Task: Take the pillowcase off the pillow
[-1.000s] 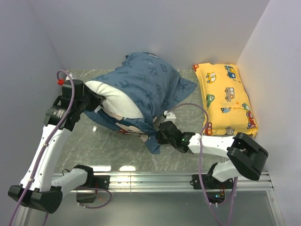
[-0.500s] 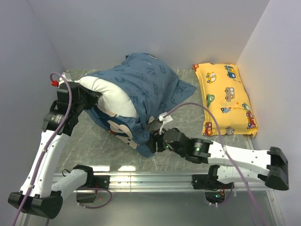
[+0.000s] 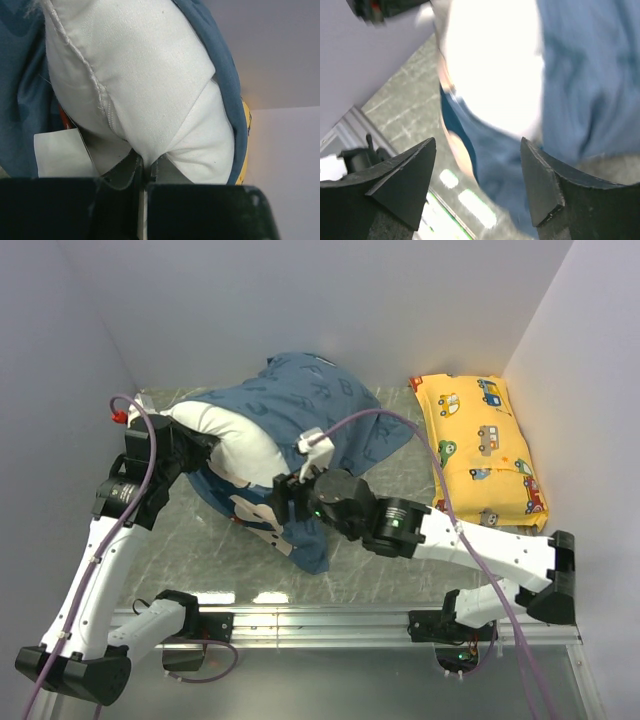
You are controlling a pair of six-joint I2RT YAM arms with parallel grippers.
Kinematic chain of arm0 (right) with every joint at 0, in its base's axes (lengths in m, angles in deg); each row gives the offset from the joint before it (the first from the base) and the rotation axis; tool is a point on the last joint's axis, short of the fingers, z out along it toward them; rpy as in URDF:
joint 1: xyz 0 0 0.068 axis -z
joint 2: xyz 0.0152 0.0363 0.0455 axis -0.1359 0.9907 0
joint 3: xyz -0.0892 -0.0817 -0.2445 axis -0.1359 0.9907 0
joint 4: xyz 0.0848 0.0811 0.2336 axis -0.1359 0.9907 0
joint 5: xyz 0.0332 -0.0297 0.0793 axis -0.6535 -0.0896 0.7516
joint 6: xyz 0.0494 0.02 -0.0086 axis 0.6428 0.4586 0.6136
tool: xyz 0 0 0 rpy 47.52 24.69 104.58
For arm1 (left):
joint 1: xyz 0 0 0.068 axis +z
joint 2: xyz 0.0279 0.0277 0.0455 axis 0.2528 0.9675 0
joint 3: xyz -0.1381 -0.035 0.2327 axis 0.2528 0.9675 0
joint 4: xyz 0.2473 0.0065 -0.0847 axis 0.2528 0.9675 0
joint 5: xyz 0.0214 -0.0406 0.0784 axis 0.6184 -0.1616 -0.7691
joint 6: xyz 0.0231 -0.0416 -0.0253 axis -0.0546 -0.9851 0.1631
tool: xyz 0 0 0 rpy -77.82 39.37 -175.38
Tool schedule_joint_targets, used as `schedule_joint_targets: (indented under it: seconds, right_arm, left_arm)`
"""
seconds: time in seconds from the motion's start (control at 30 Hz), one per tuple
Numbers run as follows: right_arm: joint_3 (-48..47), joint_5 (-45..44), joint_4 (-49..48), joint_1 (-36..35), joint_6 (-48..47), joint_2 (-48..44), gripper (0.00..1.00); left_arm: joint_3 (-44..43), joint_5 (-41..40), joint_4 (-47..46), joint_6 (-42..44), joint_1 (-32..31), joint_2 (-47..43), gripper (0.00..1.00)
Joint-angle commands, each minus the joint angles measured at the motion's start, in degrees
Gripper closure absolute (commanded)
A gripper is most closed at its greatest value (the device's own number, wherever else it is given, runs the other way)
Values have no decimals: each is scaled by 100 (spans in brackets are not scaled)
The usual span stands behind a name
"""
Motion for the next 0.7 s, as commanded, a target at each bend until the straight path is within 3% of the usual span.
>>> schedule_joint_targets:
  seconds: [0.0, 0.17, 0.27, 0.37, 0.4, 0.5, 0.67]
  right_arm:
    - [-629, -95, 144, -30, -611, 444, 24]
    - [-1157, 19, 486, 6, -893, 1050, 24]
    - [-1210, 46, 548, 14, -937, 1113, 29]
    - [-1140, 98, 504, 6, -964, 1034, 50]
    - [-1149, 99, 530, 6, -964, 1016, 66]
    - [-1088, 282, 592, 6, -938, 911, 90]
    - [-500, 1046, 417, -99, -683, 403, 98]
  left_arm:
    - [-35, -143, -913, -198, -96, -36, 100]
    - [-61, -195, -922, -216, -157, 17, 100]
    - [-114, -222, -914, -216, -175, 52, 100]
    - [-132, -222, -931, -207, -184, 70, 100]
    - [-123, -222, -931, -216, -192, 96, 100]
    - [-123, -222, -949, -225, -201, 105, 100]
    - [-123, -257, -984, -242, -210, 158, 100]
